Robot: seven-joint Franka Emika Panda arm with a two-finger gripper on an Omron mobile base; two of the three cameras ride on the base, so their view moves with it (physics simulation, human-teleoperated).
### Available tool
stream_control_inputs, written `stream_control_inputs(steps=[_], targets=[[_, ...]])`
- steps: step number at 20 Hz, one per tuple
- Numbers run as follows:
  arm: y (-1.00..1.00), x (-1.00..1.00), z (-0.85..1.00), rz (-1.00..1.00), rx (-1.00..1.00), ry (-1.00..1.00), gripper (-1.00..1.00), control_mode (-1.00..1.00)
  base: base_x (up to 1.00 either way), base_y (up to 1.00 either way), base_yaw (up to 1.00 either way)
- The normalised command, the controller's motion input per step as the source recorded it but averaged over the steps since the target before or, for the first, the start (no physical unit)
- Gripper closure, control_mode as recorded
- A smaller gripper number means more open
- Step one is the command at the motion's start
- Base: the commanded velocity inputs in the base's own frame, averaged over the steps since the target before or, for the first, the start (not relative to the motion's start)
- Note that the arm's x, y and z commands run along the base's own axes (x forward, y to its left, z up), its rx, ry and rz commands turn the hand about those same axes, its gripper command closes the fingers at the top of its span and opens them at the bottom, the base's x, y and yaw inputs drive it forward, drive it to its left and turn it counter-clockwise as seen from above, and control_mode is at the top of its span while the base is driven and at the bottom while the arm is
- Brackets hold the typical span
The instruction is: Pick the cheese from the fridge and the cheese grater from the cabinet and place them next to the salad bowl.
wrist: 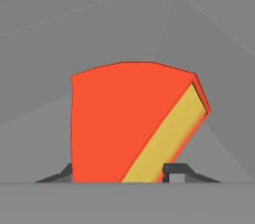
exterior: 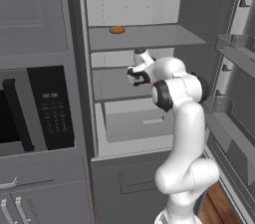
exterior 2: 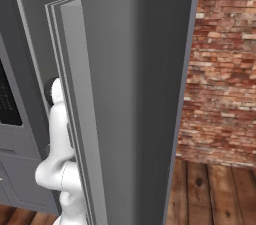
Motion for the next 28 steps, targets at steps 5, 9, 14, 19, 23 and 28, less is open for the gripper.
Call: stream_control_inputs(steps=[5,9,14,19,23,28], targets=[[0.00,-0.62,0.00,0.00,0.00,-0.03,1.00,-1.00,0.00,0.00,0.00],[0.00,-0.66,0.00,0.00,0.00,-0.08,1.00,-1.00,0.00,0.00,0.00],[0.00,-0.67,0.01,0.00,0.00,-0.11,1.00,-1.00,0.00,0.00,0.00],[0.06,-0.78,0.23,0.00,0.00,0.00,1.00,-1.00,0.00,0.00,0.00],[0.00,-0.83,0.62,0.00,0.00,0.01,1.00,-1.00,0.00,0.00,0.00],[0.00,-0.68,0.99,0.05,0.00,0.13,1.00,-1.00,0.00,0.00,0.00]])
